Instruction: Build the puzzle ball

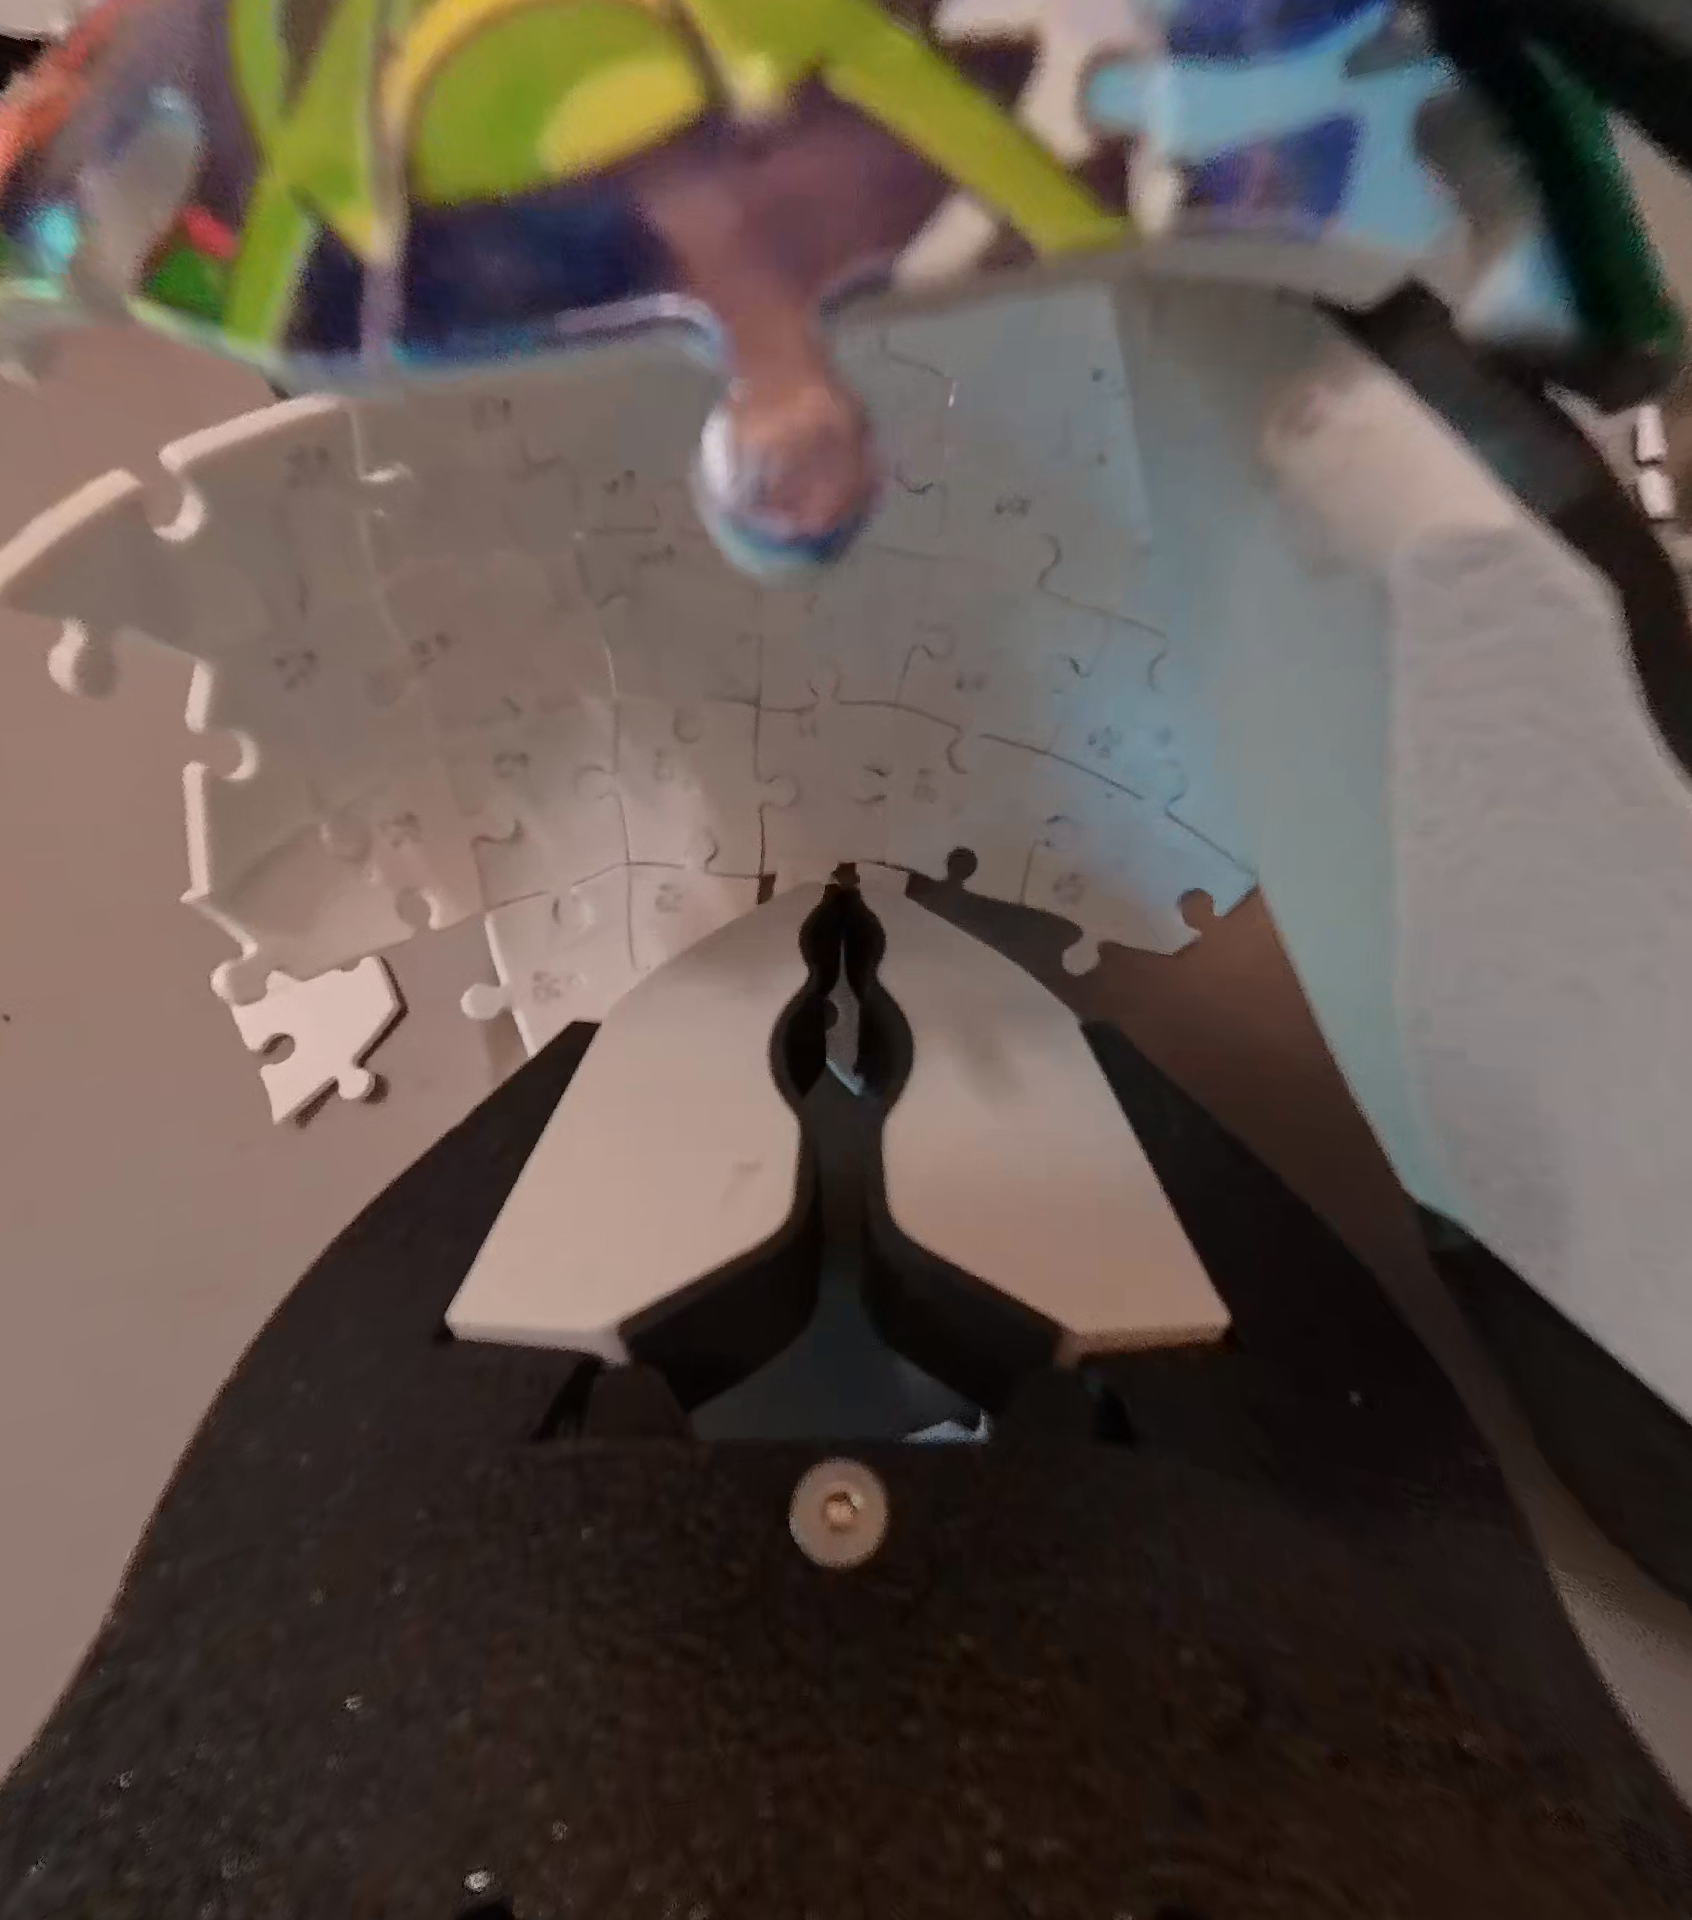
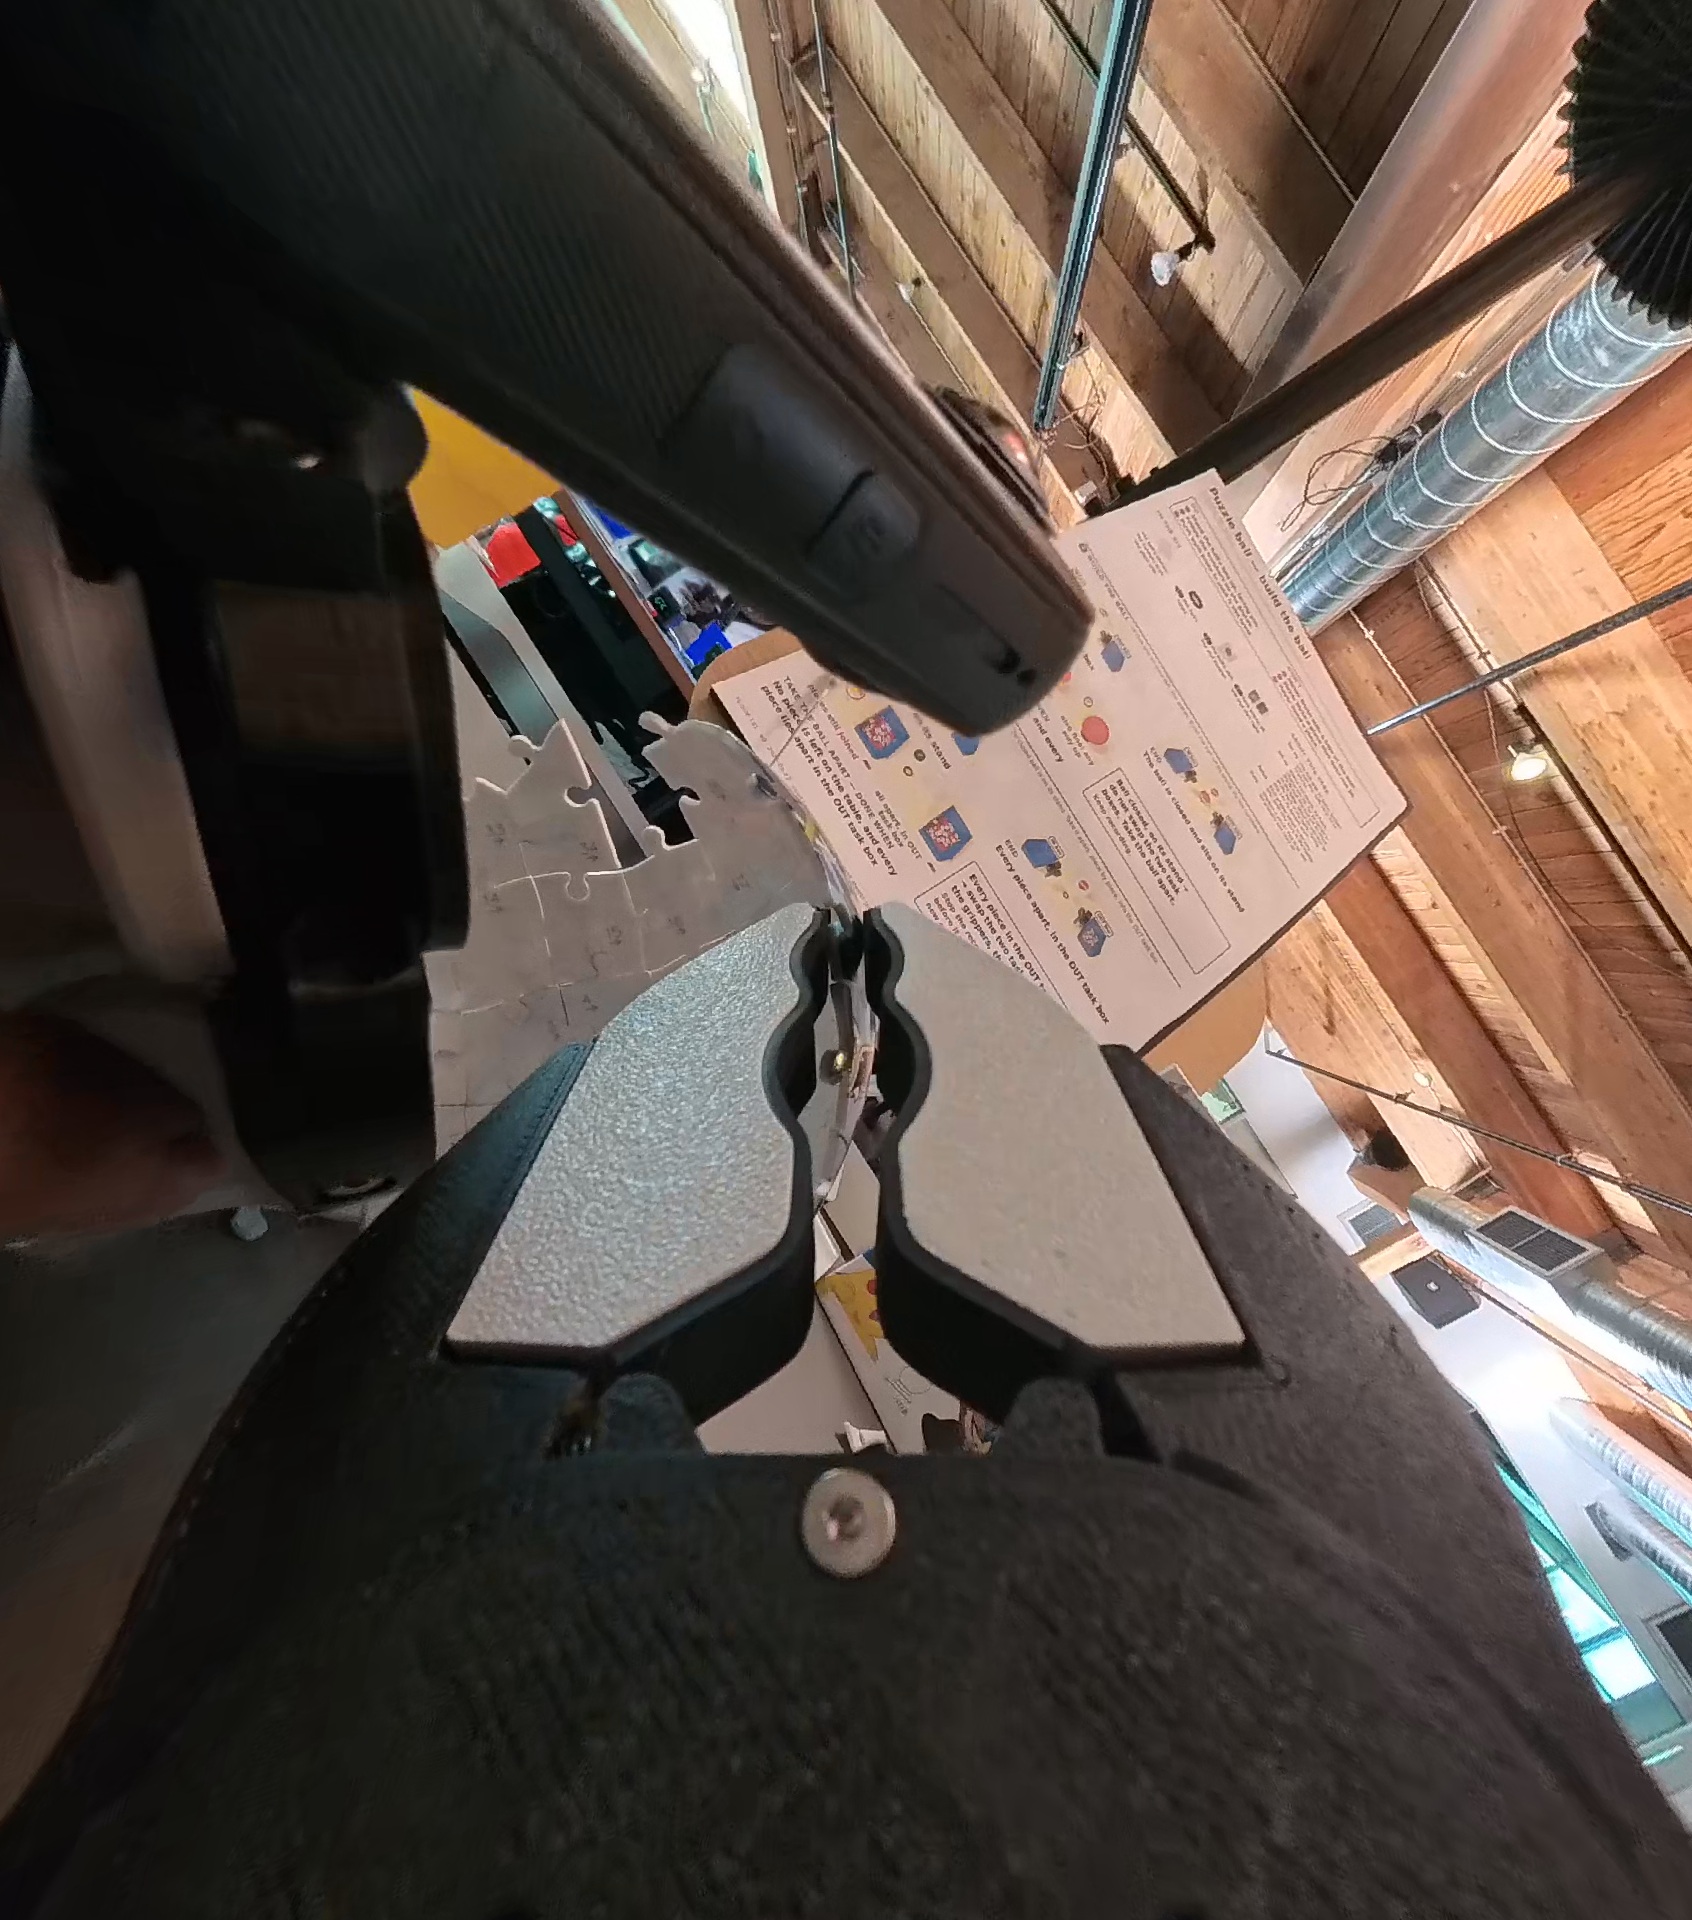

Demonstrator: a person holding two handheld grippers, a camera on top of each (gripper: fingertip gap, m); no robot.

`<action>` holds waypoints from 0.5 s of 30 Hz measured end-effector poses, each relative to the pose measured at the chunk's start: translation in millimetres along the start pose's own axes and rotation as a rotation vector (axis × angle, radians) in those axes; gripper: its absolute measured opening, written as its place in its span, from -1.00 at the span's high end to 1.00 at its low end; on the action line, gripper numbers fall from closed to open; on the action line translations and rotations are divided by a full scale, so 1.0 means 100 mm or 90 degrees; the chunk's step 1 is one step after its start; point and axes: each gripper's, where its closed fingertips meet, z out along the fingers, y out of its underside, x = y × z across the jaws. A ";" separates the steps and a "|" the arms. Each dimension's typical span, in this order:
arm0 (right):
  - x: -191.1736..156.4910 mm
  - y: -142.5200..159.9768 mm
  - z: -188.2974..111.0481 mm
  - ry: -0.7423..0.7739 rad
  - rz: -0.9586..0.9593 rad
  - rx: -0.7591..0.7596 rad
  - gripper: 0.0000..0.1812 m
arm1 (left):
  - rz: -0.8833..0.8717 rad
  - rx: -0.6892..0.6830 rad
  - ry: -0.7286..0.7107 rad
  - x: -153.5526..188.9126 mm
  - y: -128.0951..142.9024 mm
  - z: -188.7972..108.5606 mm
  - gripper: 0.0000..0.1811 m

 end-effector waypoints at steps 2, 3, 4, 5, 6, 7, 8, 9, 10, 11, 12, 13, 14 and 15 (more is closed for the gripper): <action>0.00 0.00 0.00 0.000 0.001 0.000 0.93 | -0.011 -0.003 -0.008 -0.01 0.00 0.00 1.00; 0.00 0.00 0.00 0.000 0.001 -0.001 0.93 | -0.017 -0.004 -0.015 -0.02 0.00 0.00 1.00; 0.00 0.00 0.00 -0.001 0.001 -0.001 0.93 | -0.023 -0.005 -0.021 -0.03 0.01 0.00 1.00; 0.00 0.00 0.00 -0.001 0.000 0.000 0.93 | -0.028 -0.004 -0.025 -0.04 0.00 0.00 1.00; -0.01 0.00 0.00 -0.001 0.000 0.000 0.93 | -0.031 -0.002 -0.026 -0.03 0.00 0.00 1.00; -0.01 0.00 0.00 -0.001 0.000 0.000 0.93 | -0.030 0.001 -0.021 -0.02 0.00 0.00 0.98; -0.01 0.00 0.00 -0.001 0.001 0.000 0.93 | -0.031 0.002 -0.014 -0.01 0.00 -0.01 0.95; 0.00 0.00 0.00 -0.001 0.001 -0.001 0.93 | -0.037 0.008 -0.008 -0.02 -0.01 -0.04 0.93; 0.00 0.01 0.00 -0.001 0.002 -0.001 0.93 | -0.048 0.022 0.000 -0.04 -0.04 -0.10 0.93; 0.00 0.01 0.00 0.000 0.003 -0.002 0.93 | -0.059 0.041 0.005 -0.07 -0.08 -0.18 0.96; 0.00 0.02 0.00 0.000 0.003 -0.002 0.93 | -0.066 0.058 0.009 -0.11 -0.12 -0.27 0.99; 0.01 0.02 0.00 0.000 0.003 -0.003 0.93 | -0.068 0.073 0.012 -0.16 -0.16 -0.35 1.00; 0.01 0.02 0.00 0.000 0.004 -0.003 0.93 | -0.064 0.083 0.014 -0.21 -0.19 -0.43 1.00; 0.00 0.02 0.00 0.000 0.004 -0.003 0.93 | -0.053 0.089 0.013 -0.26 -0.21 -0.50 1.00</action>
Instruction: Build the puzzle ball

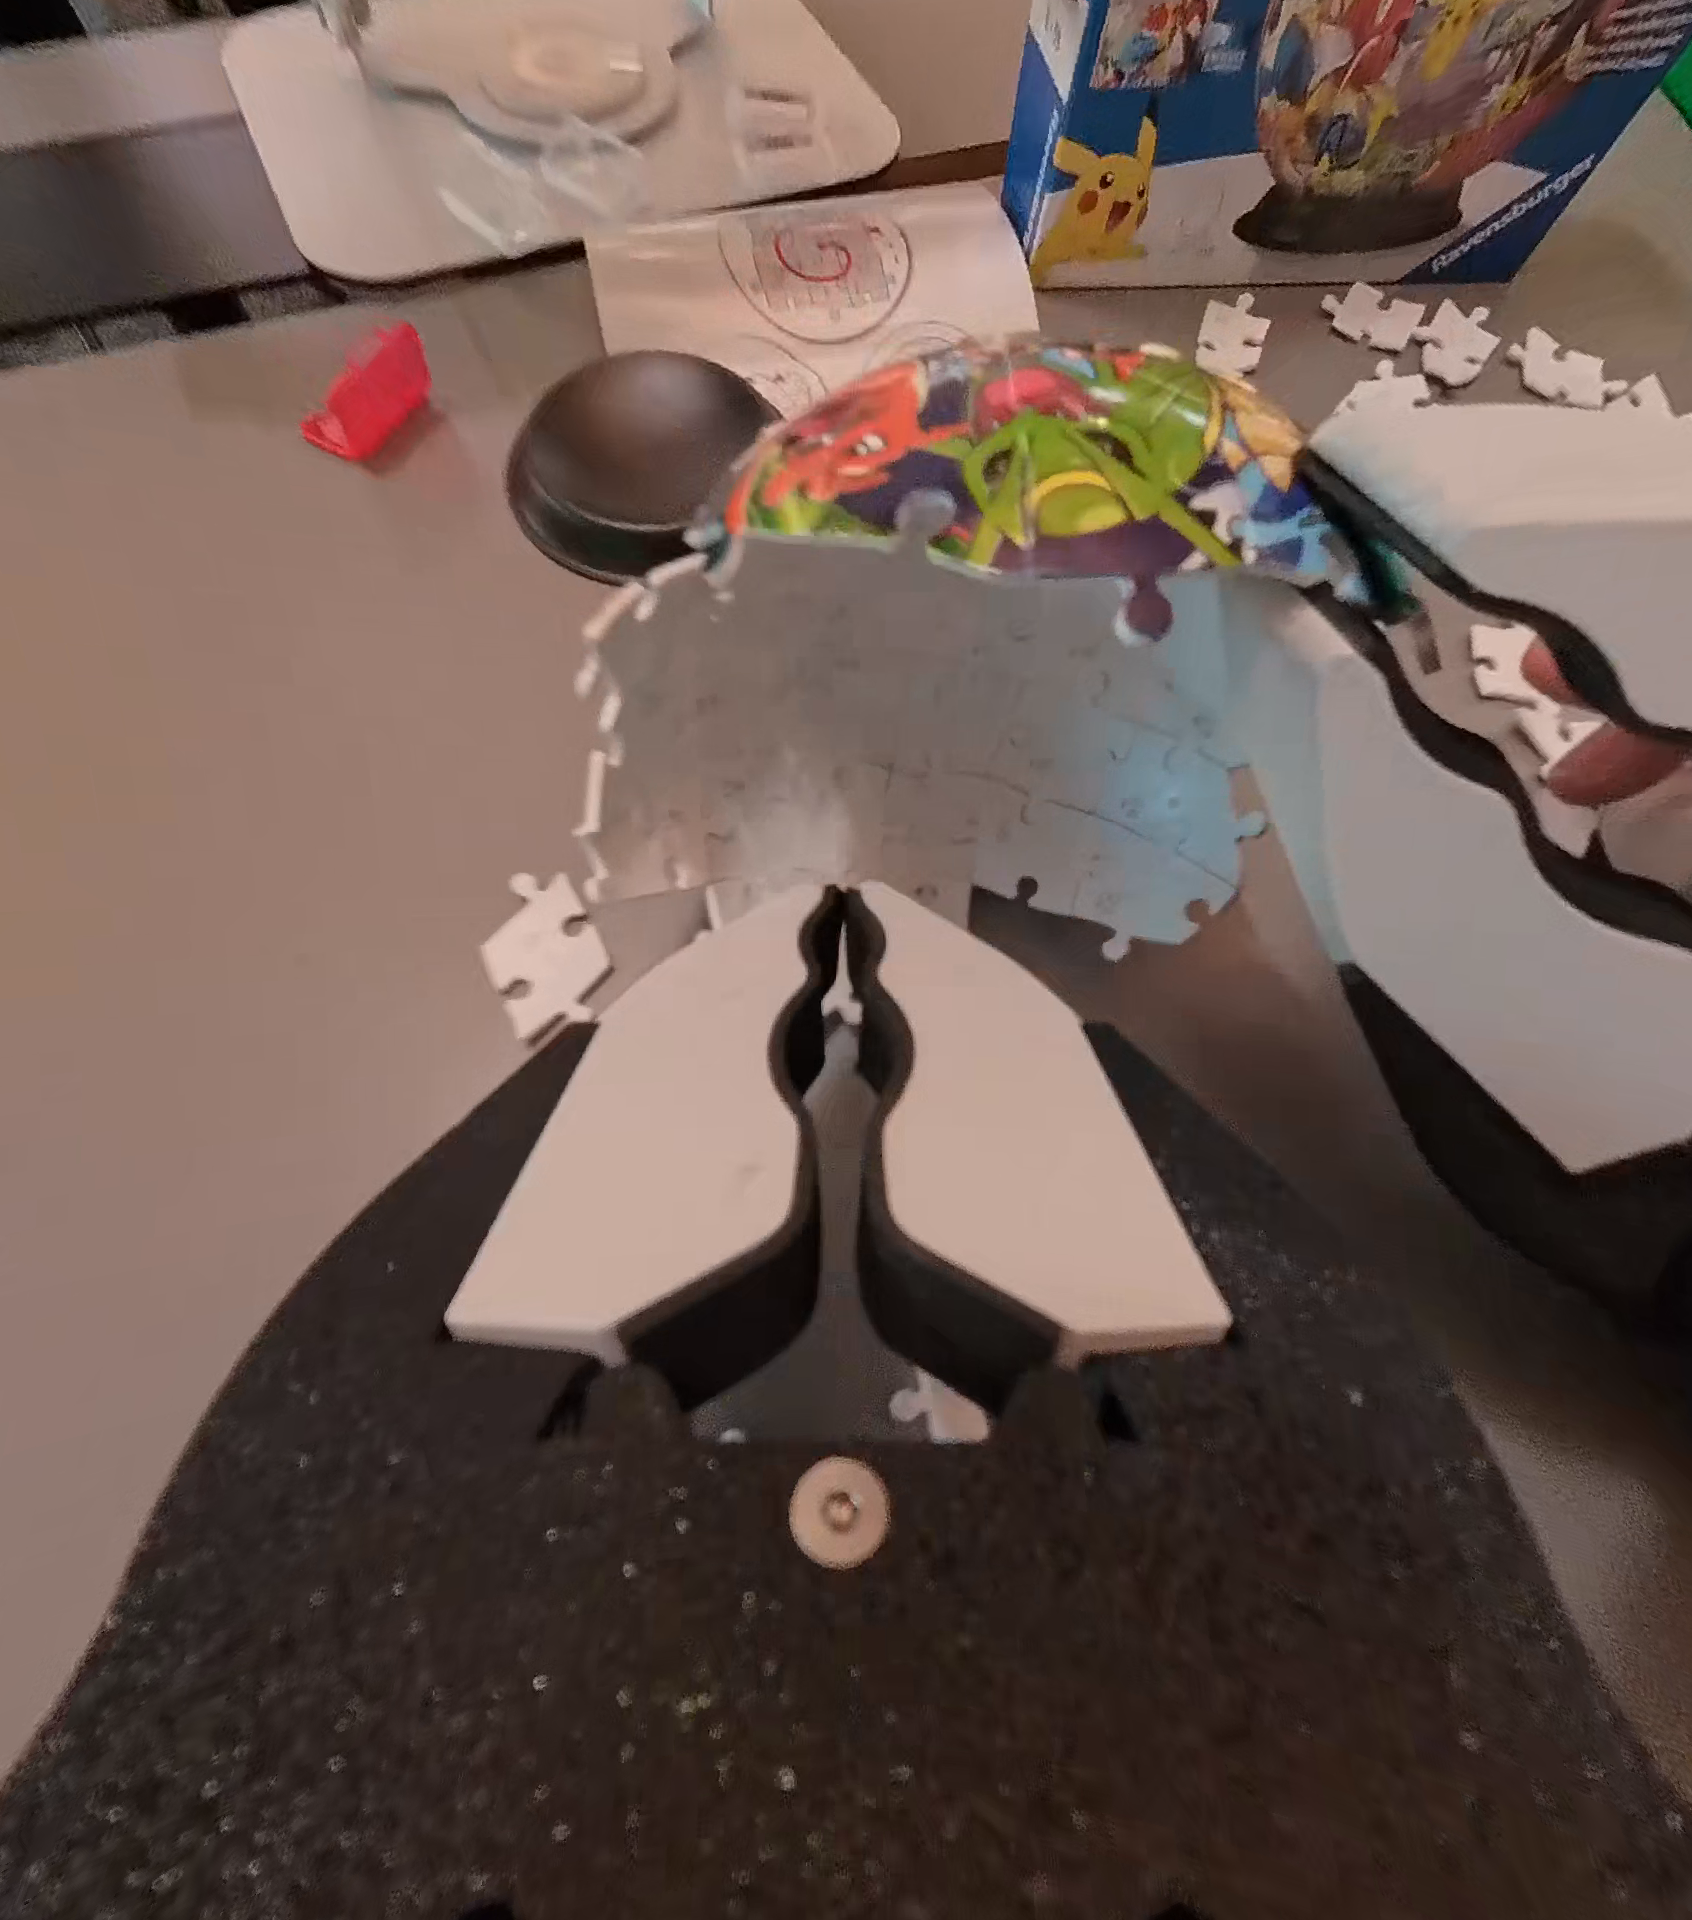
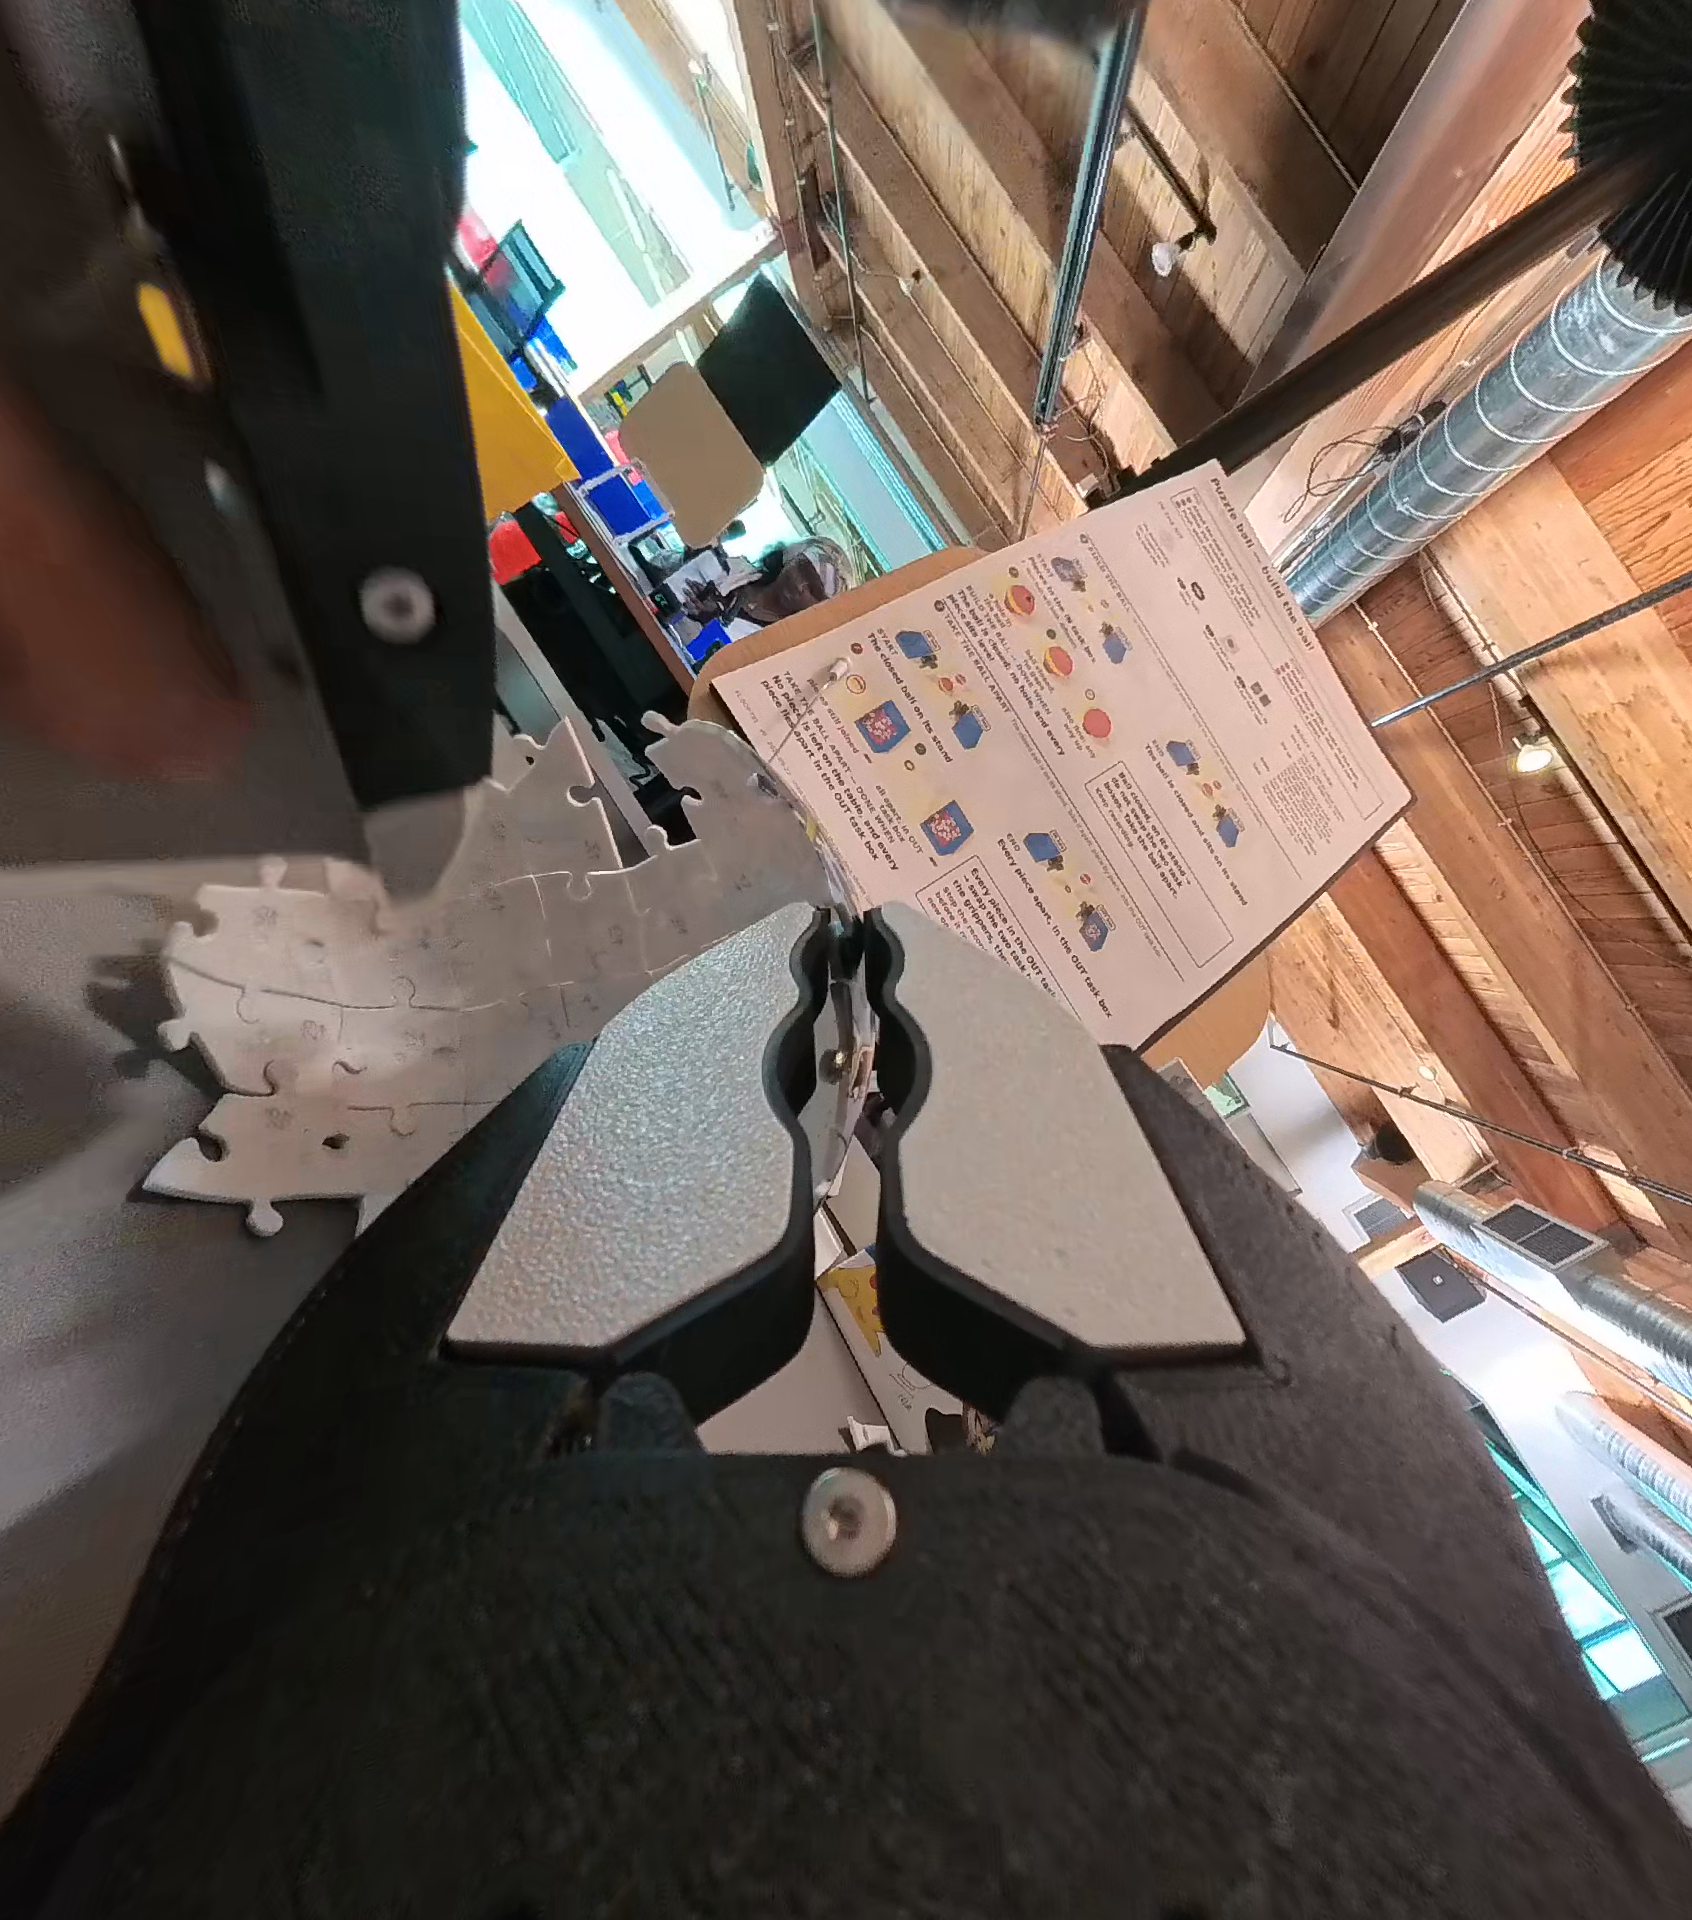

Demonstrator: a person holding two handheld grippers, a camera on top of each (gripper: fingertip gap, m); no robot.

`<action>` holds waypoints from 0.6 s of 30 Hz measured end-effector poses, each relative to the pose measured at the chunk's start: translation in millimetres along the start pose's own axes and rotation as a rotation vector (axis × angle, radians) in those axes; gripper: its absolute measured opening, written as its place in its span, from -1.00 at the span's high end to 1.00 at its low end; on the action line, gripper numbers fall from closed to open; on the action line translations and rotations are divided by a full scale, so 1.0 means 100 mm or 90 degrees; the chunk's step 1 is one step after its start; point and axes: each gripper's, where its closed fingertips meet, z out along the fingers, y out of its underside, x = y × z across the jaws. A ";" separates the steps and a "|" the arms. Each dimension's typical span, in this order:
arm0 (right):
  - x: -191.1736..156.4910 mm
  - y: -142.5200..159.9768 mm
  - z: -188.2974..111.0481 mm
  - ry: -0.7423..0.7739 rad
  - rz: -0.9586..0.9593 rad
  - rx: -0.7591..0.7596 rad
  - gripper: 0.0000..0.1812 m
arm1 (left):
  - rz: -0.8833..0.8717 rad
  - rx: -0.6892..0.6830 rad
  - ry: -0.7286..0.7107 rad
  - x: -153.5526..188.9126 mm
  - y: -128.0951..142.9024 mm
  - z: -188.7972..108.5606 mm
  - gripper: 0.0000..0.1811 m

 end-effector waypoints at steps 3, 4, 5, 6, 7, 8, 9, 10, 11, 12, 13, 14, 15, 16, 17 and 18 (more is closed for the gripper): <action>-0.01 -0.01 0.00 -0.001 -0.002 0.003 0.93 | 0.068 -0.019 0.026 0.01 0.04 -0.04 1.00; -0.01 -0.02 0.00 -0.001 -0.002 0.003 0.93 | 0.097 -0.028 0.042 0.07 0.08 0.00 1.00; -0.01 -0.02 0.00 -0.001 -0.002 0.004 0.93 | 0.121 -0.038 0.047 0.12 0.12 0.04 0.99; -0.01 -0.02 0.00 -0.001 -0.001 0.003 0.93 | 0.140 -0.046 0.043 0.15 0.16 0.09 0.99; -0.01 -0.01 0.00 -0.001 -0.001 0.002 0.93 | 0.159 -0.052 0.042 0.20 0.18 0.14 1.00; -0.01 -0.01 0.00 -0.001 0.000 0.001 0.93 | 0.174 -0.054 0.042 0.24 0.19 0.19 1.00; 0.00 -0.01 0.00 0.000 0.002 0.002 0.93 | 0.182 -0.056 0.035 0.26 0.20 0.24 1.00; 0.00 0.00 0.00 0.000 0.004 0.001 0.93 | 0.186 -0.062 0.023 0.26 0.21 0.29 1.00; 0.00 0.01 -0.01 0.001 0.005 -0.001 0.93 | 0.184 -0.072 0.013 0.24 0.22 0.34 1.00; 0.00 0.01 -0.01 0.002 0.006 -0.002 0.93 | 0.176 -0.080 0.007 0.22 0.24 0.39 1.00; 0.01 0.02 -0.01 0.002 0.008 -0.003 0.93 | 0.163 -0.090 0.006 0.21 0.26 0.42 1.00; 0.01 0.02 -0.01 0.002 0.011 -0.003 0.93 | 0.149 -0.101 0.011 0.20 0.28 0.44 1.00; 0.01 0.02 -0.01 0.003 0.012 -0.003 0.93 | 0.139 -0.107 0.014 0.20 0.30 0.46 1.00; 0.01 0.02 0.00 0.002 0.015 -0.002 0.93 | 0.133 -0.102 0.015 0.20 0.28 0.47 1.00; 0.01 0.02 0.00 0.002 0.017 -0.003 0.93 | 0.132 -0.100 0.014 0.19 0.27 0.47 1.00; 0.01 0.02 0.00 0.001 0.019 -0.002 0.93 | 0.135 -0.102 0.015 0.19 0.27 0.48 1.00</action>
